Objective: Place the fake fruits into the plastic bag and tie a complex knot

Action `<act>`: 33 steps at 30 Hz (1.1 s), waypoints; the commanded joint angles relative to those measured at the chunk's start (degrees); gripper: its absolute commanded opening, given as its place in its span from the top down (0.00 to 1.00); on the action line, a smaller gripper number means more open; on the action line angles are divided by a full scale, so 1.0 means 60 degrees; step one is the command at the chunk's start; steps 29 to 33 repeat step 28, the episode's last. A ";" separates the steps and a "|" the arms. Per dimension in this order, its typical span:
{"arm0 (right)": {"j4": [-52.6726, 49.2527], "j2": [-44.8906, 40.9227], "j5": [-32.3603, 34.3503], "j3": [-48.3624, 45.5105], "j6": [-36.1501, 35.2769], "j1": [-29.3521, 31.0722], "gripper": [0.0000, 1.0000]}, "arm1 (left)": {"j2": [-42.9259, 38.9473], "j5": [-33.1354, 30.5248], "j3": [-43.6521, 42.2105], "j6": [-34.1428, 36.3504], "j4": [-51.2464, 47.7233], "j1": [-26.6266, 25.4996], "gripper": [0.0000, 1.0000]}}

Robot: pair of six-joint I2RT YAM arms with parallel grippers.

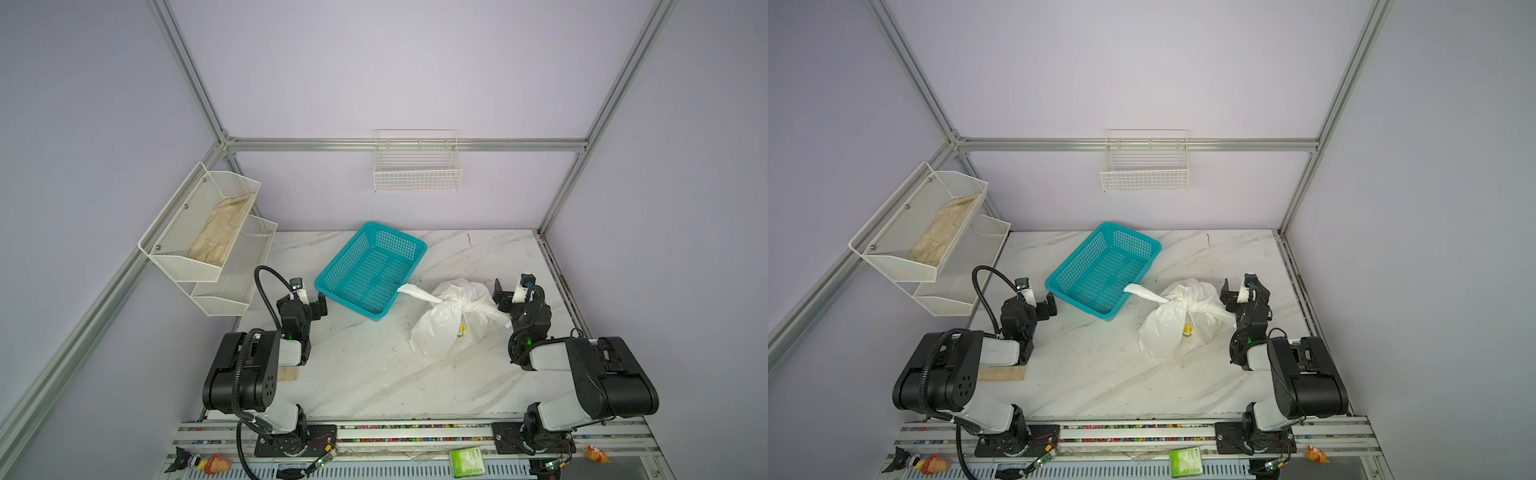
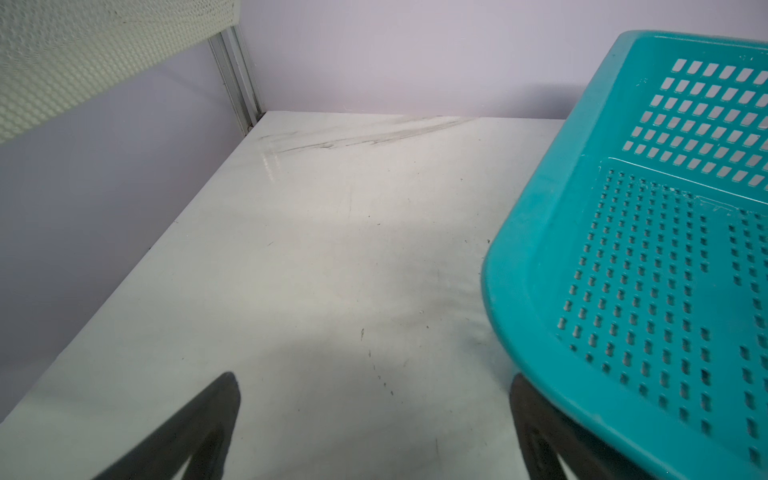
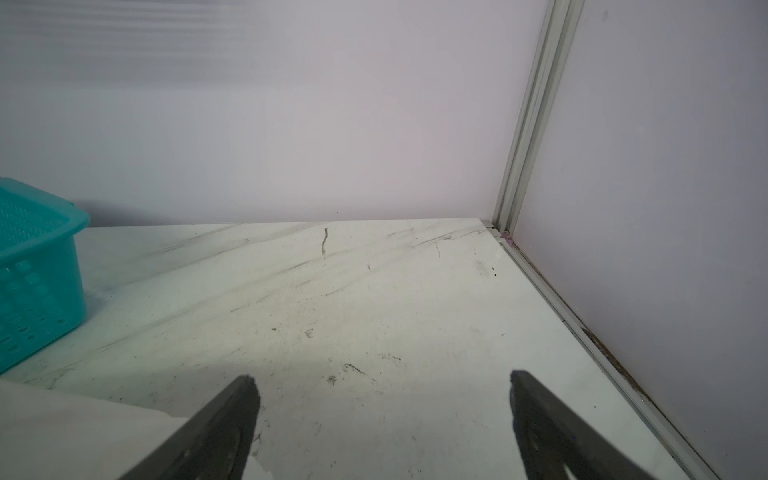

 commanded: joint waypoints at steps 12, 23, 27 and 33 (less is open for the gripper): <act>0.1147 0.2656 0.0560 0.1405 0.0963 0.0052 0.03 | -0.0080 -0.0141 -0.0047 0.0204 0.0664 -0.0091 0.00; 0.0803 0.2774 0.0530 0.1682 0.0634 0.0293 0.03 | -0.0085 -0.0162 -0.0059 0.0200 0.0664 -0.0089 0.00; 0.0924 0.2779 0.0417 0.1643 0.0618 0.0295 0.03 | -0.0079 -0.0156 -0.0046 0.0210 0.0653 -0.0089 0.01; 0.0909 0.2744 0.0432 0.1628 0.0620 0.0301 0.03 | -0.0079 -0.0157 -0.0044 0.0206 0.0665 -0.0091 0.00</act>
